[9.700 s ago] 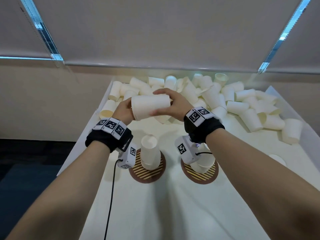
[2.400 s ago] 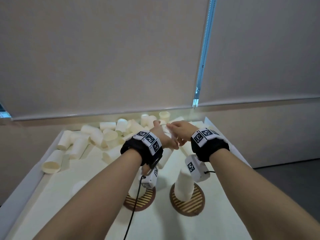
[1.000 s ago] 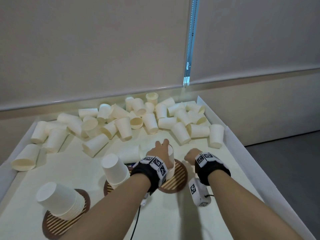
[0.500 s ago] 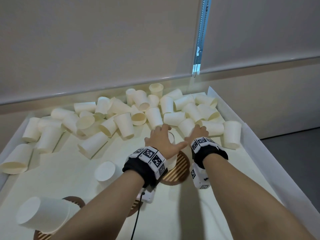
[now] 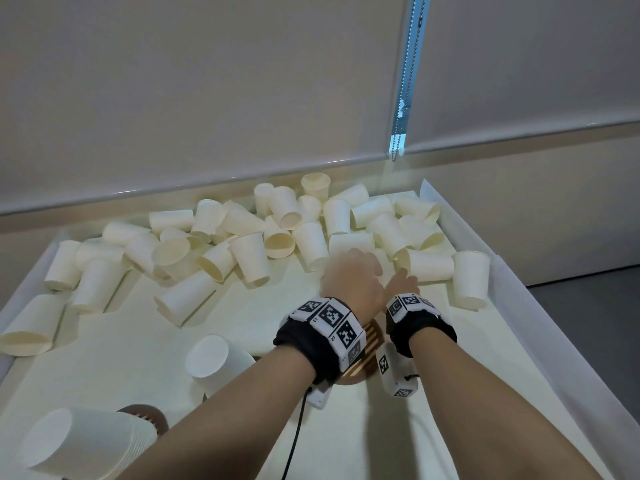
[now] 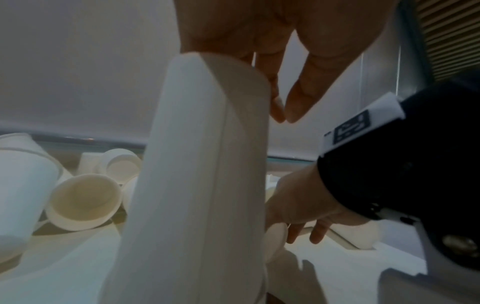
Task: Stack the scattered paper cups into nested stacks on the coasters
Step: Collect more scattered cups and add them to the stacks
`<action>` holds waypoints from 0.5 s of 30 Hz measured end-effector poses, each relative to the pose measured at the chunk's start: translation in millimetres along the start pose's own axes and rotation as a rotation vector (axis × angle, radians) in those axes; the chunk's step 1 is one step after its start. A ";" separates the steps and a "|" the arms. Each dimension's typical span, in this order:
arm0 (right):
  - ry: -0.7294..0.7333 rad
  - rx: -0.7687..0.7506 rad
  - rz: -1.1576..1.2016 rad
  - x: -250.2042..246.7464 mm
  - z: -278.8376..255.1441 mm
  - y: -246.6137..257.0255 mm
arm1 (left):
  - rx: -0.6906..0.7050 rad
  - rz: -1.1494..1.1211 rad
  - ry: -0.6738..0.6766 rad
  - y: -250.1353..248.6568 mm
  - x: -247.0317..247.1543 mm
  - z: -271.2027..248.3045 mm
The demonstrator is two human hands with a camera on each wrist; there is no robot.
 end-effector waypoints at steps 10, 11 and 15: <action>0.231 -0.079 -0.125 -18.8 -19.8 -39.6 | 0.120 0.213 0.276 -18.8 11.9 2.5; 0.280 -0.120 -0.091 -27.4 -18.9 -43.8 | 0.123 0.251 0.309 -19.4 15.5 3.0; 0.512 -0.267 0.215 -72.0 -26.4 -55.6 | 0.089 0.342 0.350 -23.9 27.2 4.3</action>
Point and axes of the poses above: each hand's wrist, its own z-axis towards the middle knuckle, its own x-axis out of the palm, y = z × x, the point moved 1 cm from there along z, towards the middle knuckle, and after that the axes turned 13 degrees about -z, right-handed, at the moved point
